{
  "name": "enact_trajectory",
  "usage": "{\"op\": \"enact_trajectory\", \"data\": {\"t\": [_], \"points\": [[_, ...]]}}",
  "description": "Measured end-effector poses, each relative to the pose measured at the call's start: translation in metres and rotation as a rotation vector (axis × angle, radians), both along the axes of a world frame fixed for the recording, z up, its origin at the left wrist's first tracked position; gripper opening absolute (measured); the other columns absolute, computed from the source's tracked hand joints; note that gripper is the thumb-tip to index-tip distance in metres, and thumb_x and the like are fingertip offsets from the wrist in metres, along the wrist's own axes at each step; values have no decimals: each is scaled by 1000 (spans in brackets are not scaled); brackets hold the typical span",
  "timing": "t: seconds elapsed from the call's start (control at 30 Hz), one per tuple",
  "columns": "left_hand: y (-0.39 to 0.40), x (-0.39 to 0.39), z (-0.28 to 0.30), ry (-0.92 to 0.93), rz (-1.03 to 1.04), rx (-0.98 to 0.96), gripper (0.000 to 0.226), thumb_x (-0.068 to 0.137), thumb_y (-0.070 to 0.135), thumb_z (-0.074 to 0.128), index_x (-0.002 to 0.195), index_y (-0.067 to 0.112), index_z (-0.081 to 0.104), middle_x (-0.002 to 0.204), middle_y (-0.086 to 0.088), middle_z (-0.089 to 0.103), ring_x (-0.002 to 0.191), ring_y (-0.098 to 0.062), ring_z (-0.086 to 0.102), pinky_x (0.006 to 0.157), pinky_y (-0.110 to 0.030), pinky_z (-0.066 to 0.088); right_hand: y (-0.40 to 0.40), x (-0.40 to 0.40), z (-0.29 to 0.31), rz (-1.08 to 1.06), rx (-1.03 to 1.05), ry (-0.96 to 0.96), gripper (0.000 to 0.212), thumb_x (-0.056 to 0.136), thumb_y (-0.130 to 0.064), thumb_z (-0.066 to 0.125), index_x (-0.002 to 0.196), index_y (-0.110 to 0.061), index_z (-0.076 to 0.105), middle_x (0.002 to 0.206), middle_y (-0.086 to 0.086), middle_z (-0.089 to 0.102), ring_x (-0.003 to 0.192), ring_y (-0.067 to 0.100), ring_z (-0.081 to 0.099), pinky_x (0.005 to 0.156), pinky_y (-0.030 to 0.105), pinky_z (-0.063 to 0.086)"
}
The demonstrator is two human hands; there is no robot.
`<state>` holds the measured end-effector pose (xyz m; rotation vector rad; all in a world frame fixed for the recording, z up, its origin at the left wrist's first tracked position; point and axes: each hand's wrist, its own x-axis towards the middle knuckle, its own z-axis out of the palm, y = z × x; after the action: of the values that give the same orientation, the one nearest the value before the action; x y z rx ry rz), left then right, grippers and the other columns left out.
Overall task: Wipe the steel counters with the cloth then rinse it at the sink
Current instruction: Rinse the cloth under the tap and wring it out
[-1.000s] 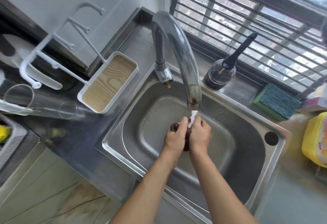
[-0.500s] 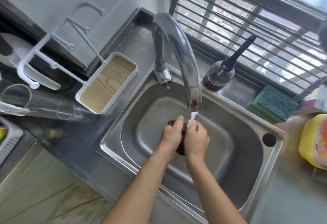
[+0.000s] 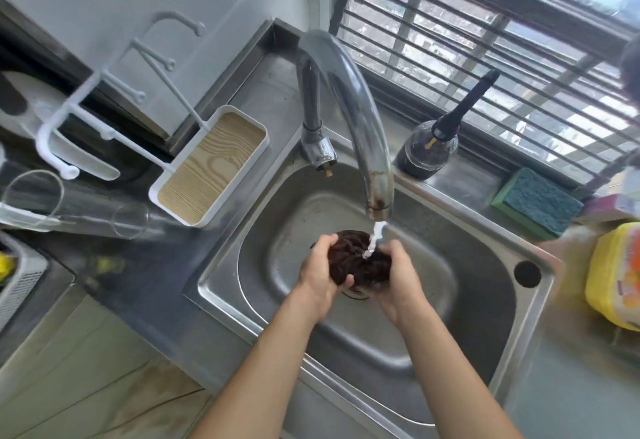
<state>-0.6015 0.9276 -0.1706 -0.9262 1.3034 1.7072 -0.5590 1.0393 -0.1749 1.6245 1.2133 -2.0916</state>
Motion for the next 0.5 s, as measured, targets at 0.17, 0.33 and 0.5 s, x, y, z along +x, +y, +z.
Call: {"op": "enact_trajectory", "data": {"t": [0.17, 0.33, 0.5], "points": [[-15, -3, -9, -12, -32, -180, 35, 88, 32, 49, 106, 7, 66, 98, -14, 72, 78, -25, 67, 51, -28, 52, -10, 19, 8, 83, 149, 51, 4, 87, -10, 57, 90, -10, 60, 86, 11, 60, 77, 24, 58, 60, 37, 55], [-11, 2, -17, 46, -352, -372, 63, 89, 66, 39, 114, 14, 64, 114, -13, 69, 89, -24, 67, 64, -26, 57, -30, 27, 10, -5, 410, 180, 10, 89, -18, 61, 92, -14, 69, 85, 0, 68, 78, 15, 61, 67, 31, 48], [-2, 7, -2, 36, -224, -247, 50, 97, 52, 54, 80, 9, 71, 73, -3, 72, 67, -17, 68, 60, -25, 52, -63, 27, 12, 392, 1017, 305, 38, 96, -36, 60, 67, -17, 46, 57, -1, 54, 56, 17, 49, 58, 30, 33]]}}
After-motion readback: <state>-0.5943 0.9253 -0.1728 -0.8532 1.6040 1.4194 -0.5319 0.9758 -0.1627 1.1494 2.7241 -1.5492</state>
